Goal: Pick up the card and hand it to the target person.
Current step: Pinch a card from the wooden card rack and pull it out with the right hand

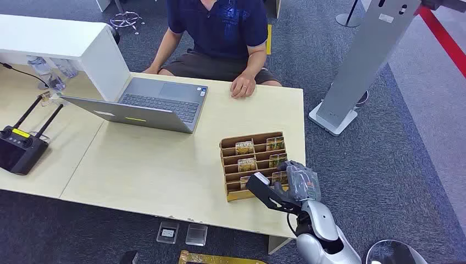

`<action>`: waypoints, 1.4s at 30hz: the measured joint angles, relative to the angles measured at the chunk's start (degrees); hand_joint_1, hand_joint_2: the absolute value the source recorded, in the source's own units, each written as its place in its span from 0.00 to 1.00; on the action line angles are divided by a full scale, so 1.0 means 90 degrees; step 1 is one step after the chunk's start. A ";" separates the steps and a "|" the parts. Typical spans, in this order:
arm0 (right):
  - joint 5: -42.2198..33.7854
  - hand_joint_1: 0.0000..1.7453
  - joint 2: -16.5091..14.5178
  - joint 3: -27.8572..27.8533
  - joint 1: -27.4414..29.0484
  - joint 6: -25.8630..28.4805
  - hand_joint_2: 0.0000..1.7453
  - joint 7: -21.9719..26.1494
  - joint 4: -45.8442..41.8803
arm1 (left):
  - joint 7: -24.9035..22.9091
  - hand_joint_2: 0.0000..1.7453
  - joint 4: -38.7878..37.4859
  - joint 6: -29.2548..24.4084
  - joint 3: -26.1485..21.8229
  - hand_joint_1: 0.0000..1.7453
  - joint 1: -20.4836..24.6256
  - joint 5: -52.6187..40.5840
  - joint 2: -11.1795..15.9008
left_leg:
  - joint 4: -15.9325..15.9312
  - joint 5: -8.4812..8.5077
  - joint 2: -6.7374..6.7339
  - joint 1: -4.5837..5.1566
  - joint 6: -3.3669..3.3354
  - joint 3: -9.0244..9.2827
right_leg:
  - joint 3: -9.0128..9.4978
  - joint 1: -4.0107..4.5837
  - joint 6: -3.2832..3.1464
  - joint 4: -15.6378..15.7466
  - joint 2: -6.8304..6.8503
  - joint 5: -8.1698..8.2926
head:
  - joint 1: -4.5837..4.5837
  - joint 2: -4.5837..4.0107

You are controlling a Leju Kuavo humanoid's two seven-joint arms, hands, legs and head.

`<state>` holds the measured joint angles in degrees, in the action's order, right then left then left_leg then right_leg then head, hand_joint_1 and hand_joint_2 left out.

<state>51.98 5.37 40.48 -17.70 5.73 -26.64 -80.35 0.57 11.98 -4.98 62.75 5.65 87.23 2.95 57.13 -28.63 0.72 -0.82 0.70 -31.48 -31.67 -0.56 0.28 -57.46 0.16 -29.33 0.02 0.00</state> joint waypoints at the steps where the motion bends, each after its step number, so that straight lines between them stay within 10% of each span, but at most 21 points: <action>1: 0.0000 0.48 0.0001 -0.0001 0.0000 0.0000 1.00 0.0000 0.0000 | 0.0000 0.00 0.0000 0.0000 0.0000 0.00 0.0000 0.0000 0.0000 | 0.0000 0.0000 0.0000 0.0000 0.0000 0.0000 | 0.0000 0.0000 0.0000 0.0000 0.0000 0.0000 | 0.0001 0.0000; 25: -0.0041 0.52 0.0018 0.0002 -0.0001 -0.0033 1.00 0.0004 0.0000 | -0.0002 0.00 0.0000 0.0000 0.0000 0.00 0.0000 0.0000 0.0002 | 0.0000 0.0000 0.0000 0.0000 0.0000 -0.0001 | 0.0000 0.0000 0.0000 0.0000 0.0000 0.0000 | 0.0002 0.0000; 31: -0.0044 0.77 0.0018 0.0005 -0.0001 -0.0034 1.00 0.0005 0.0000 | -0.0002 0.00 0.0000 0.0000 0.0000 0.00 0.0000 0.0000 0.0002 | 0.0000 0.0000 0.0000 0.0000 0.0000 -0.0001 | 0.0000 0.0000 0.0000 0.0000 0.0000 0.0000 | 0.0002 0.0000; 42: -0.0056 0.78 0.0016 0.0005 -0.0031 -0.0066 1.00 0.0022 -0.0009 | -0.0002 0.00 0.0000 0.0000 0.0000 0.00 0.0000 0.0002 0.0002 | 0.0000 0.0000 0.0000 0.0000 0.0000 0.0003 | 0.0005 0.0000 0.0000 0.0000 0.0001 0.0000 | 0.0002 0.0000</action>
<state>51.47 5.51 40.52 -17.98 5.13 -26.45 -80.43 0.55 11.98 -4.98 62.75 5.65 87.25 2.97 57.13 -28.63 0.72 -0.82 0.70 -31.45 -31.62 -0.56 0.28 -57.46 0.17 -29.33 0.04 0.00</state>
